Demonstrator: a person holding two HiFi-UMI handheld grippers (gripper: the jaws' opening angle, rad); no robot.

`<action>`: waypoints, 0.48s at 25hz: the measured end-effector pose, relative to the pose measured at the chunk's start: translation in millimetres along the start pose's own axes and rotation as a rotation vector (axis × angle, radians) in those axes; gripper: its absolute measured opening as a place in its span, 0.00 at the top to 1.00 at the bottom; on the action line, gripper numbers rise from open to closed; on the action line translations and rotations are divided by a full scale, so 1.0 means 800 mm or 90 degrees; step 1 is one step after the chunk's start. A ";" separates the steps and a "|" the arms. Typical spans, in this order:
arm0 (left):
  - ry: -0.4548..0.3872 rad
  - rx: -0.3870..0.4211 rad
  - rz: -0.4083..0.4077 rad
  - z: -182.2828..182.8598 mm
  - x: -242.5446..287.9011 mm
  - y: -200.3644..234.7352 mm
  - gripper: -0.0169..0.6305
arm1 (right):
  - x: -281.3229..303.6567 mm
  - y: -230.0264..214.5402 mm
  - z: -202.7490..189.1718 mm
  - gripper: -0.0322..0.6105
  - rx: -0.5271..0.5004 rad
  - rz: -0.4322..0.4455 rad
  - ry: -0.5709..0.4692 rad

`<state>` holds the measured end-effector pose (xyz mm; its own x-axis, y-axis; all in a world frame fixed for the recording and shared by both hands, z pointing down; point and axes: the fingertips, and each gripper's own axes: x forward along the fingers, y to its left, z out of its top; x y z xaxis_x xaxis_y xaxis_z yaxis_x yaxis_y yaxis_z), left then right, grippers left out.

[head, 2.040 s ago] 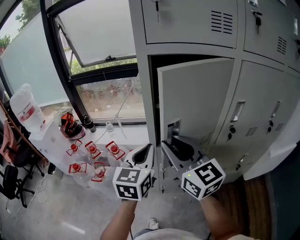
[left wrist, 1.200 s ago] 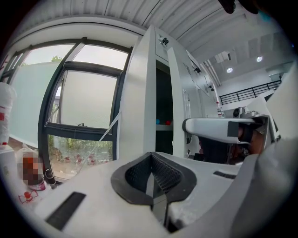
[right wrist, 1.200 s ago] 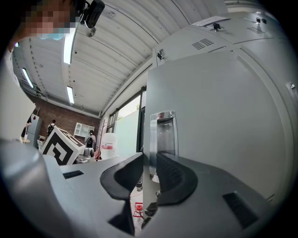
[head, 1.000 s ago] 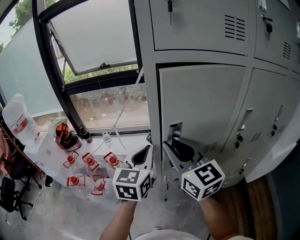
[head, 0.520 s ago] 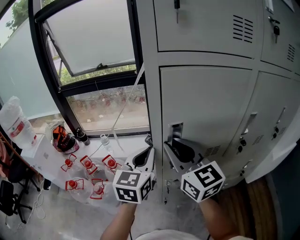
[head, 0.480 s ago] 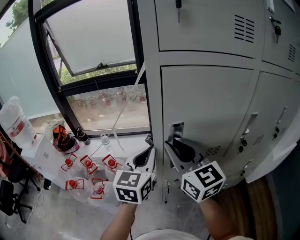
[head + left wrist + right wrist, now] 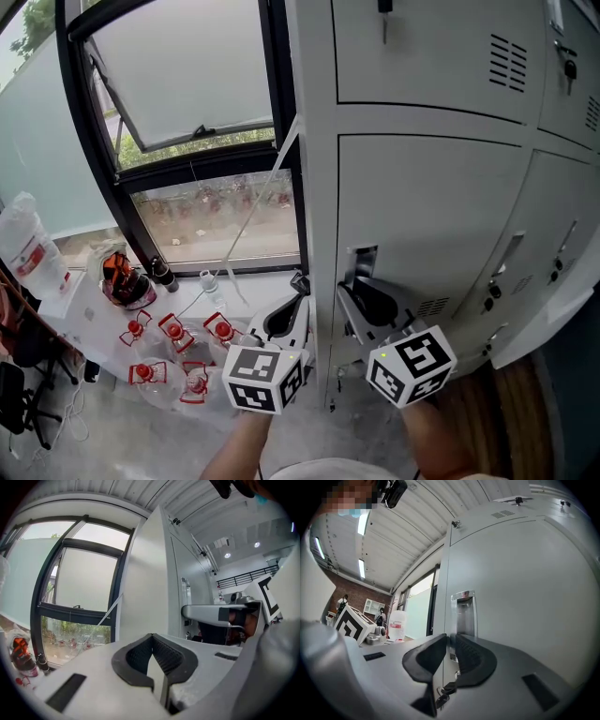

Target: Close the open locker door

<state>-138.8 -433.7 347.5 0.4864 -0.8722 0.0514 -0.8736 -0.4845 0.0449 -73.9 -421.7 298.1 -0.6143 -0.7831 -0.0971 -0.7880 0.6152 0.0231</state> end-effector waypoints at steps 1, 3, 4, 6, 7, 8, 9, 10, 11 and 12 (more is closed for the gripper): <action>0.000 -0.001 -0.001 -0.001 0.001 0.001 0.96 | 0.000 0.000 0.000 0.86 0.000 0.000 -0.001; -0.001 -0.003 -0.005 0.000 0.004 0.001 0.96 | 0.001 0.000 0.000 0.86 -0.002 -0.003 -0.004; -0.002 -0.003 -0.007 0.000 0.005 0.001 0.96 | 0.001 0.000 0.000 0.86 -0.005 -0.006 -0.006; -0.002 -0.003 -0.011 0.000 0.005 -0.001 0.96 | 0.001 0.001 0.000 0.86 -0.012 -0.011 -0.009; -0.001 -0.003 -0.013 0.000 0.005 -0.002 0.96 | 0.000 0.001 0.000 0.85 -0.013 -0.012 -0.010; -0.001 -0.002 -0.015 0.000 0.005 -0.003 0.96 | 0.000 0.001 0.001 0.85 -0.015 -0.012 -0.010; 0.000 -0.002 -0.015 0.000 0.005 -0.003 0.96 | 0.000 0.001 0.001 0.85 -0.017 -0.011 -0.008; 0.000 -0.001 -0.016 0.000 0.004 -0.004 0.96 | 0.000 0.001 0.001 0.85 -0.020 -0.012 -0.005; 0.001 -0.001 -0.015 -0.001 0.003 -0.004 0.96 | 0.000 0.000 -0.001 0.85 -0.023 -0.013 0.000; 0.003 0.000 -0.014 -0.002 0.002 -0.005 0.96 | -0.001 -0.001 -0.002 0.85 -0.024 -0.015 0.006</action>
<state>-134.9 -433.0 348.9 0.5061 -0.8607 0.0545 -0.8624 -0.5041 0.0465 -73.1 -421.5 300.1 -0.5963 -0.7978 -0.0890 -0.8027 0.5935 0.0579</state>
